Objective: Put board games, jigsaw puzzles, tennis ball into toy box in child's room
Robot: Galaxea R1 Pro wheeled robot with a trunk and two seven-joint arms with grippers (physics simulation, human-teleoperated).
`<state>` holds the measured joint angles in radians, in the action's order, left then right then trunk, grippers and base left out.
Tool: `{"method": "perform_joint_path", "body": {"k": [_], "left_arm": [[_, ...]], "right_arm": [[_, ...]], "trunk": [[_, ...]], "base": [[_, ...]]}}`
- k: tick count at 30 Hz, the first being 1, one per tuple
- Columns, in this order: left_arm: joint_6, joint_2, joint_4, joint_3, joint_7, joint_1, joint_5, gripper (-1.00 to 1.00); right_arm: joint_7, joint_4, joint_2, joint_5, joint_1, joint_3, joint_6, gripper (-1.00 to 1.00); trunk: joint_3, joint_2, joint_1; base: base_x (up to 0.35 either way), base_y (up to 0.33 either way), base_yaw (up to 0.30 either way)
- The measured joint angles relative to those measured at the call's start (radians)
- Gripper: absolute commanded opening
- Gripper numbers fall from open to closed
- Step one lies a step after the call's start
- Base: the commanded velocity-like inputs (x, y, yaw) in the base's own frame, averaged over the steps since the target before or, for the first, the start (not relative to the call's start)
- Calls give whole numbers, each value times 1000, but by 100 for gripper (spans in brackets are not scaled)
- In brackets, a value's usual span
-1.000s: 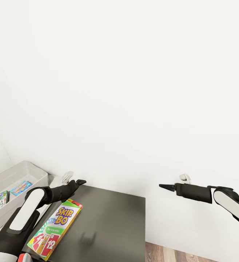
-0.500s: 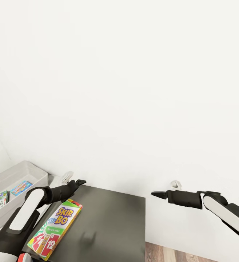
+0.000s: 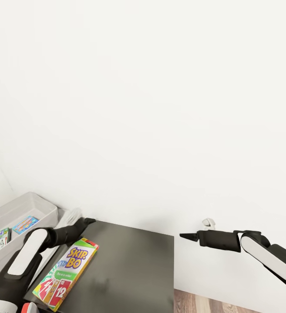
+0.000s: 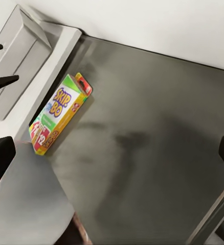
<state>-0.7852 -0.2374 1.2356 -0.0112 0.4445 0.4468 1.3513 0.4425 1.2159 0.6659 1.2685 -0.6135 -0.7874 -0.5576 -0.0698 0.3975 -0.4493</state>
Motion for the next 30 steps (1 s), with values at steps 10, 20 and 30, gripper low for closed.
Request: {"method": "perform_joint_path", "body": {"k": [10,20,30], "left_arm": [[19,-13,-106,51,-70,0,-2,100],[38,-21,-140,69,-97,0,-44,100],[64,-23,-156,75,-107,0,-99,100]], "right_arm": [[1,6,4,-3,0,-2,0,100],[8,39,12,-4,0,-2,0,100],[10,55,16,-5,0,-3,1,100]], "trunk": [[0,0,0],[0,0,0],[0,0,0]], "base": [[0,0,0],[0,0,0],[0,0,0]]}}
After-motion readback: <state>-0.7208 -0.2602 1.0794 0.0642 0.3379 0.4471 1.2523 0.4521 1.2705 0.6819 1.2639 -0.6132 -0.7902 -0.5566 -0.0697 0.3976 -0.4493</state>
